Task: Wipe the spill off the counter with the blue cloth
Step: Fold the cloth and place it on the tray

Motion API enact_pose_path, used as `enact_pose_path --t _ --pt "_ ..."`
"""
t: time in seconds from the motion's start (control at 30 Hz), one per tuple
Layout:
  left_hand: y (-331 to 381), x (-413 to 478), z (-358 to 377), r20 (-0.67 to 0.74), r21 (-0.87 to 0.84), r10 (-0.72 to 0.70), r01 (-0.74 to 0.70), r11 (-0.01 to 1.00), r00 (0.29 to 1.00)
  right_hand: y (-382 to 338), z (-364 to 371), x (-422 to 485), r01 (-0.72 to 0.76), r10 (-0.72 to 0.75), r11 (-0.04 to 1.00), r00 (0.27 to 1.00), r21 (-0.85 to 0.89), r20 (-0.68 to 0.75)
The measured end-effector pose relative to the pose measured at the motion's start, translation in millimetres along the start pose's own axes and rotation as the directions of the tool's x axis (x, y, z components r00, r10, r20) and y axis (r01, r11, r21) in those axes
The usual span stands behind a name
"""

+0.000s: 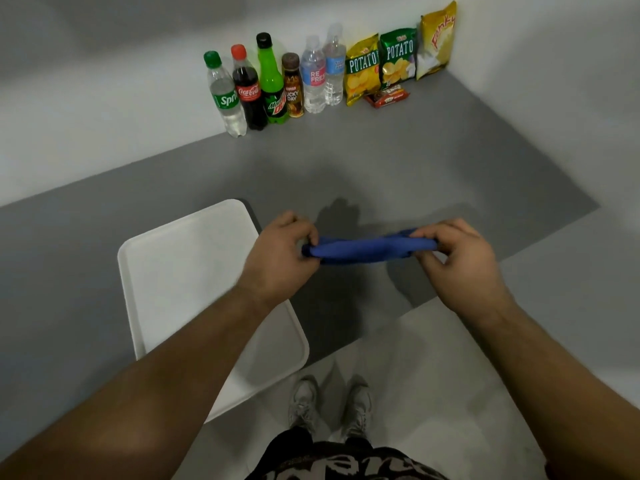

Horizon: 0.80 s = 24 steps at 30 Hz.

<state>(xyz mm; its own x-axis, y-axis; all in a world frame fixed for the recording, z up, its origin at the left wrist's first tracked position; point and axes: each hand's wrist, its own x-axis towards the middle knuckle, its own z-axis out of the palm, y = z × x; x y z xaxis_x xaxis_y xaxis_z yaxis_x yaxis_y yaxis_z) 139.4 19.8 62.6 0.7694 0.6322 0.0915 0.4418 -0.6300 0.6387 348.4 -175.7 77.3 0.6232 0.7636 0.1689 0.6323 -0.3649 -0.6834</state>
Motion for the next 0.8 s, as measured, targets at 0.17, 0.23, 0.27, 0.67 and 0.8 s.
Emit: enact_pose_path --t 0.17,0.23,0.27,0.67,0.8 --pt "12 -17 -18 0.099 -0.584 -0.177 0.201 0.787 0.979 -8 -12 5 -0.157 0.095 0.904 0.981 0.397 0.171" --pt "14 -28 -17 0.104 -0.758 -0.27 0.252 0.601 0.957 -12 -7 4 -0.189 0.09 0.822 0.974 0.537 0.207" --pt "15 -35 -16 0.128 -0.816 -0.305 0.275 0.509 0.944 -14 -3 2 -0.202 0.094 0.8 0.972 0.565 0.215" --pt "-37 -161 -18 0.124 -0.734 -0.723 0.553 0.394 0.68 -50 97 -69 -0.44 0.184 0.818 0.81 0.371 0.557" --pt "-63 -194 -22 0.075 -0.649 -0.72 0.582 0.49 0.69 -60 129 -92 -0.371 0.196 0.896 0.822 0.242 0.535"
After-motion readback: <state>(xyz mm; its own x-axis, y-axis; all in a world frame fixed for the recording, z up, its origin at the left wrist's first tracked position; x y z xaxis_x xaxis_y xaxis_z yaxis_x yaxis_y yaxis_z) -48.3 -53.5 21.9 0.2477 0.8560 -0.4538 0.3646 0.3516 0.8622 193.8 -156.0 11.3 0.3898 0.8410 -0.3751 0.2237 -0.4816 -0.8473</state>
